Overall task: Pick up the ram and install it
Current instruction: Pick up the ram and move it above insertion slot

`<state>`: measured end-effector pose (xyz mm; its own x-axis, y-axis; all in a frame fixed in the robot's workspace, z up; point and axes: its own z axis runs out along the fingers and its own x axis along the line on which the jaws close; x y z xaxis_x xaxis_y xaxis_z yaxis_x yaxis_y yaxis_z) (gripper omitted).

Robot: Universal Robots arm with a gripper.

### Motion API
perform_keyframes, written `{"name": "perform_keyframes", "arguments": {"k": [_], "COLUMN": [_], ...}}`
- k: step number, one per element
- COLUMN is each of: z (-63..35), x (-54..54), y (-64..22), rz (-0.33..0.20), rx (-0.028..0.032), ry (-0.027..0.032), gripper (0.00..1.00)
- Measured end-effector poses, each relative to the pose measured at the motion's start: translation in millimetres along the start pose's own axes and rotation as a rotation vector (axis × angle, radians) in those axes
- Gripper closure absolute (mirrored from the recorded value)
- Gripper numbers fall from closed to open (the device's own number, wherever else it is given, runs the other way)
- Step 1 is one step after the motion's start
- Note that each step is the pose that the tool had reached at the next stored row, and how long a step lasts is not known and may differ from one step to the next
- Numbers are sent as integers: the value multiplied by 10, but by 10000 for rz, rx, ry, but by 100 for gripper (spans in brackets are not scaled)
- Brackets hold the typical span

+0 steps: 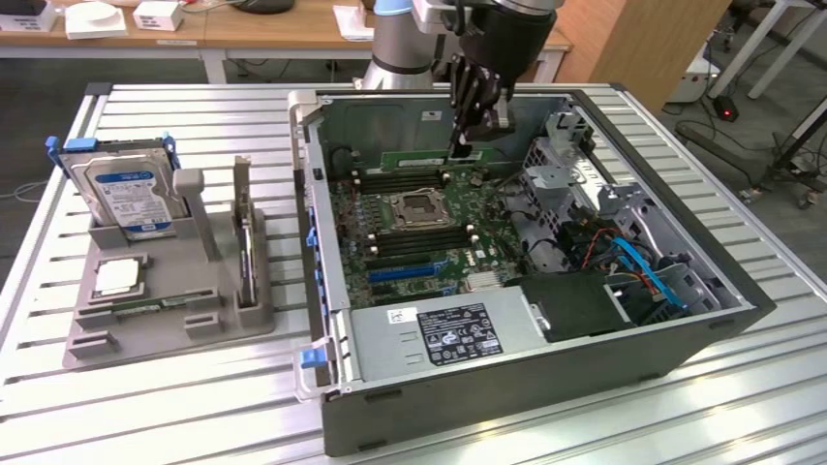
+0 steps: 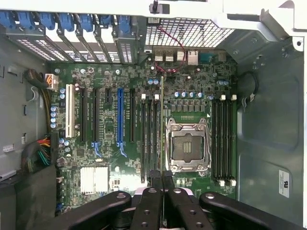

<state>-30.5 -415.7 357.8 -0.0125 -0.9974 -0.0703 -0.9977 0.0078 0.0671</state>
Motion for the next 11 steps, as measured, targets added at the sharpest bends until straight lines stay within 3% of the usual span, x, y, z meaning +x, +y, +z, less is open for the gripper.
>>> {"name": "perform_keyframes", "arguments": {"k": [11], "z": [15], "x": [1], "y": [-1], "rz": [-1], "rx": [0], "ry": [0], "gripper": [89]}}
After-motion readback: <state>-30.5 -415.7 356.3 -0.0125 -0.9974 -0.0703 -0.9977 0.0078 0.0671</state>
